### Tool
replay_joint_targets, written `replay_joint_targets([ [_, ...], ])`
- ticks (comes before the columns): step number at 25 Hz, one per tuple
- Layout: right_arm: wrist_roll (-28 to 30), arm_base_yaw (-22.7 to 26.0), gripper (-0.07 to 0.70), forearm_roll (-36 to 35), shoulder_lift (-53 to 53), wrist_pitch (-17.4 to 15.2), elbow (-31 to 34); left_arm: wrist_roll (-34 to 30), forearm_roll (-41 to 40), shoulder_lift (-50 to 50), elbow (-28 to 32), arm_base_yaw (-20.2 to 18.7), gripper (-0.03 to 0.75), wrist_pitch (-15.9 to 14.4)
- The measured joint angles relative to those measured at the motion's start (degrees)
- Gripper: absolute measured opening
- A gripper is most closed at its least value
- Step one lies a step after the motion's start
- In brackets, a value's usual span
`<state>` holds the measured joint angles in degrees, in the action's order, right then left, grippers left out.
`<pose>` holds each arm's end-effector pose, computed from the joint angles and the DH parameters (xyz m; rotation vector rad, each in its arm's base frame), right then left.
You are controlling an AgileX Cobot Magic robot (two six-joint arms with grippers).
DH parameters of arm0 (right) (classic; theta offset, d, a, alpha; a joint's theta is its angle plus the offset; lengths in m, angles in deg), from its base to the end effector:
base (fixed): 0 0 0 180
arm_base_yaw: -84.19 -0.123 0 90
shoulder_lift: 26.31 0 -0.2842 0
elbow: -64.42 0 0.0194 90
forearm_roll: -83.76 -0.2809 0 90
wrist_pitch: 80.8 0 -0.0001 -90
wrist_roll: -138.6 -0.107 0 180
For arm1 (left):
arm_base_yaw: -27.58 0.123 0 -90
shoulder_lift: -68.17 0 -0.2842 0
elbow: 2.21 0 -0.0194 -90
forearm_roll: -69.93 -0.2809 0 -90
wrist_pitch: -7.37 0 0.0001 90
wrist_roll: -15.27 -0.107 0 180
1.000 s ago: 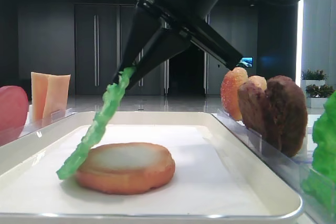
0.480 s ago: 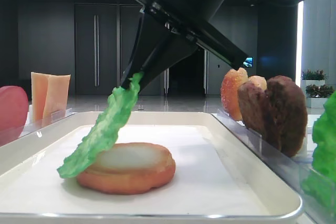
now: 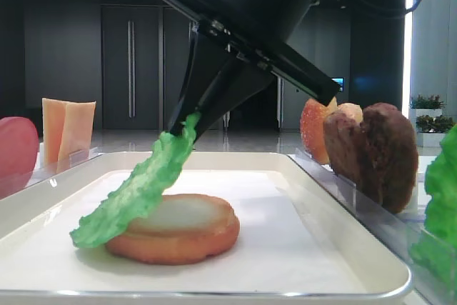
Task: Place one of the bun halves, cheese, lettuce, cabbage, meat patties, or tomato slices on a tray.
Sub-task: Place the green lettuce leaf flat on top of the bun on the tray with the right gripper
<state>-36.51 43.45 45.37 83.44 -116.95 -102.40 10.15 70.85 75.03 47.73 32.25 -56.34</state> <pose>0.2683 0.2829 0.1656 -0.4518 2.8065 0.8330 0.0344 0.0013 0.2726 0.0094 2.1043 0.0833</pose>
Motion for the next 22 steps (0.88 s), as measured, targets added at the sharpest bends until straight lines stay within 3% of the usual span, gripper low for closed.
replay_joint_targets([
  [8,-1.1,0.0,0.328,3.0,0.0,0.0,0.0,0.0,0.0,0.0,0.0,0.0,0.534,0.0],
  [13,-4.3,0.0,0.377,6.7,0.0,-0.7,0.0,0.0,0.0,0.0,0.0,0.0,0.534,0.0],
  [22,-17.7,0.0,0.414,21.2,-1.4,-4.1,-0.7,0.0,0.0,0.0,0.0,0.0,0.534,0.0],
])
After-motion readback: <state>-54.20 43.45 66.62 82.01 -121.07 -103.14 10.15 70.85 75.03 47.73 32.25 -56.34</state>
